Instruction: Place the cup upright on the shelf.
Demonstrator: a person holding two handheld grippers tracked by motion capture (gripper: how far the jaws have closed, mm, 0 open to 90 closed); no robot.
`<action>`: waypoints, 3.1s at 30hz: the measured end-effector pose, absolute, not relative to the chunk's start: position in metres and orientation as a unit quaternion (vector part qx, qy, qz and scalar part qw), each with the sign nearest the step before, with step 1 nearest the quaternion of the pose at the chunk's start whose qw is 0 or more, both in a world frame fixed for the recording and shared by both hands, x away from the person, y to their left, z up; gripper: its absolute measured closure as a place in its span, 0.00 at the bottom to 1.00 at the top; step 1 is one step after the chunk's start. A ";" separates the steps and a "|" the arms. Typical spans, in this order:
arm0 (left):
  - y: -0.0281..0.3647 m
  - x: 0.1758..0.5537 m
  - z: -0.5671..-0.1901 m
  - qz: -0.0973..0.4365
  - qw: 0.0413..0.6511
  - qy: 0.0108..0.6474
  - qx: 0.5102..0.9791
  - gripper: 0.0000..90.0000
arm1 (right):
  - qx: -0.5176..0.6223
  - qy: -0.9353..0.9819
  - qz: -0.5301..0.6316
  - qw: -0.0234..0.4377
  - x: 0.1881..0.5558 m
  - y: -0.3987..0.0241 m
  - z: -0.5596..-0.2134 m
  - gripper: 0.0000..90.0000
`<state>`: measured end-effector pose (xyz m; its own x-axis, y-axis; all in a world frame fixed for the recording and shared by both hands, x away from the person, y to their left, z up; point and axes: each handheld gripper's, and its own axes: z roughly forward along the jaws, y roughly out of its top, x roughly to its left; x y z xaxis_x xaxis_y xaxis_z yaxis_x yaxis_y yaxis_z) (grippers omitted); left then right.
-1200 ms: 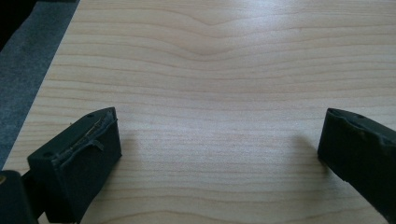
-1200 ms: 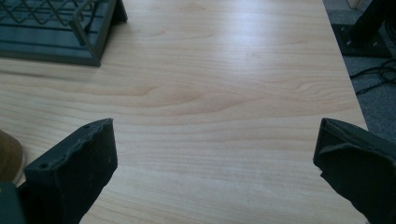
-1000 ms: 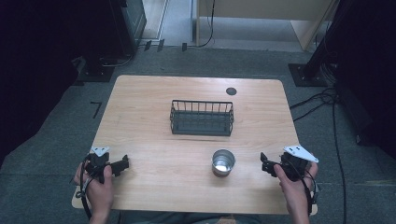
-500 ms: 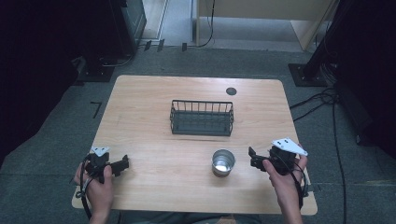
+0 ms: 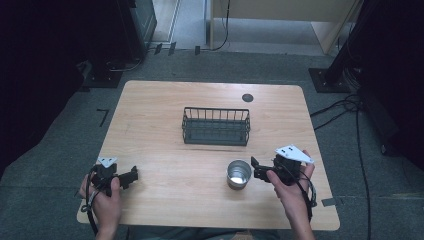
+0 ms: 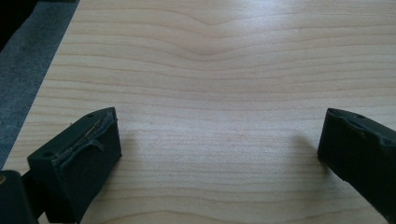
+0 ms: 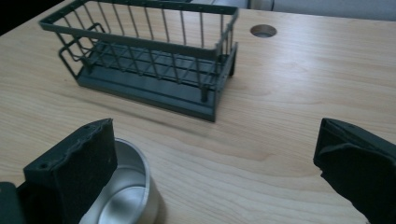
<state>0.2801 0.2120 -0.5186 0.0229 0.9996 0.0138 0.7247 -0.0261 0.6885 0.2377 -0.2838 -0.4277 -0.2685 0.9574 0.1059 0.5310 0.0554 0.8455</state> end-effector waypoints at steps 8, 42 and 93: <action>0.212 0.280 -0.519 0.264 0.261 0.647 0.666 0.00 | 0.530 0.696 0.423 0.235 0.242 -0.257 -0.432 0.00; 0.212 0.280 -0.519 0.263 0.261 0.647 0.666 0.00 | 0.522 0.707 0.434 0.196 0.240 -0.224 -0.463 0.00; 0.212 0.280 -0.519 0.264 0.261 0.647 0.666 0.00 | 0.513 0.735 0.406 0.180 0.243 -0.221 -0.473 0.18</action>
